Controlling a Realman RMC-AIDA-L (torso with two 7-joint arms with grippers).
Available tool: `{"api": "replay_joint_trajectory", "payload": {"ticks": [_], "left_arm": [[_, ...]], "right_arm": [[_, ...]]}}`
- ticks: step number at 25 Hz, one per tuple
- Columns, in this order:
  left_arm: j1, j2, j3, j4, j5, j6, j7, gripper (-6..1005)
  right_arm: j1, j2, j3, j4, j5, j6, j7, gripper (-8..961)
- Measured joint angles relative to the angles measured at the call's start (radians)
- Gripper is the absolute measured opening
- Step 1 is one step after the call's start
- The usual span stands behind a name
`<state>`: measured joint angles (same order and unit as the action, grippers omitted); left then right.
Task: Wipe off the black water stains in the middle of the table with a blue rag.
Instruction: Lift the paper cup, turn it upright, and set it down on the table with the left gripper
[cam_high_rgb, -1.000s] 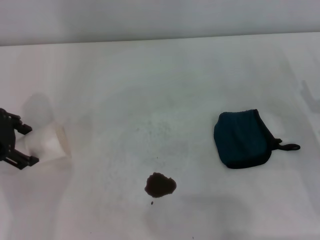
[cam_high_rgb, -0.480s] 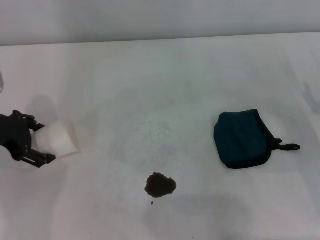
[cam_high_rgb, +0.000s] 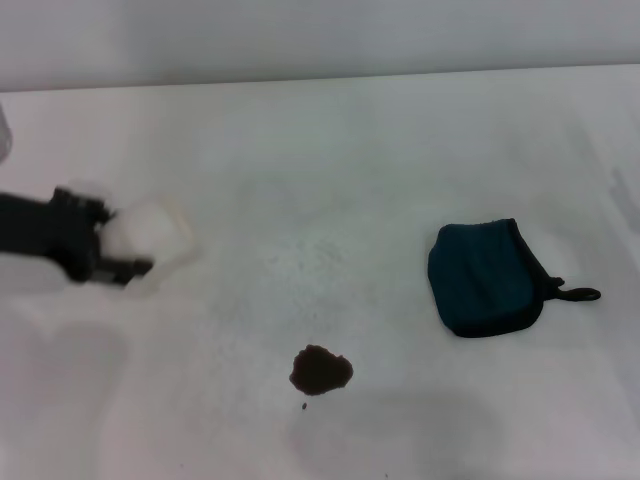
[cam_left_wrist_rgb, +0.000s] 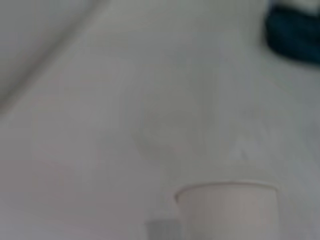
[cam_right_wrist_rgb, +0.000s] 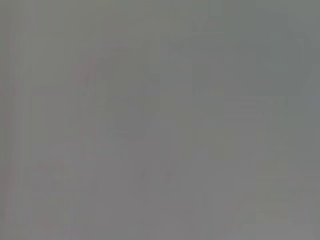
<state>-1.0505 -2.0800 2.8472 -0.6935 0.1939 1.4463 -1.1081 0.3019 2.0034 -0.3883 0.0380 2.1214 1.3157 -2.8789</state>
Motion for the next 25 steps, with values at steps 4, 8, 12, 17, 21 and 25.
{"api": "replay_joint_trajectory", "payload": {"ticks": [4, 8, 12, 17, 21, 25], "left_arm": [[0.009, 0.002, 0.0, 0.03, -0.164, -0.008, 0.023, 712], [0.028, 0.0, 0.0, 0.116, -0.337, -0.051, 0.088, 690], [0.055, 0.001, 0.0, 0.26, -0.485, -0.153, 0.181, 677], [0.102, 0.0, -0.001, 0.41, -0.615, -0.237, 0.287, 681], [0.192, 0.0, -0.002, 0.534, -0.729, -0.266, 0.405, 685], [0.288, 0.0, -0.003, 0.627, -0.821, -0.272, 0.522, 684]], "right_arm": [[-0.005, 0.0, 0.001, -0.009, 0.0, 0.002, 0.001, 858], [-0.008, 0.0, 0.002, -0.017, 0.0, 0.019, -0.003, 858], [-0.007, 0.0, 0.002, -0.028, 0.0, 0.023, -0.004, 858], [-0.007, 0.0, 0.005, -0.038, 0.001, 0.025, -0.003, 857], [-0.009, 0.0, 0.009, -0.04, 0.003, 0.029, -0.004, 857], [-0.012, -0.001, 0.008, -0.048, 0.001, 0.029, -0.006, 857]]}}
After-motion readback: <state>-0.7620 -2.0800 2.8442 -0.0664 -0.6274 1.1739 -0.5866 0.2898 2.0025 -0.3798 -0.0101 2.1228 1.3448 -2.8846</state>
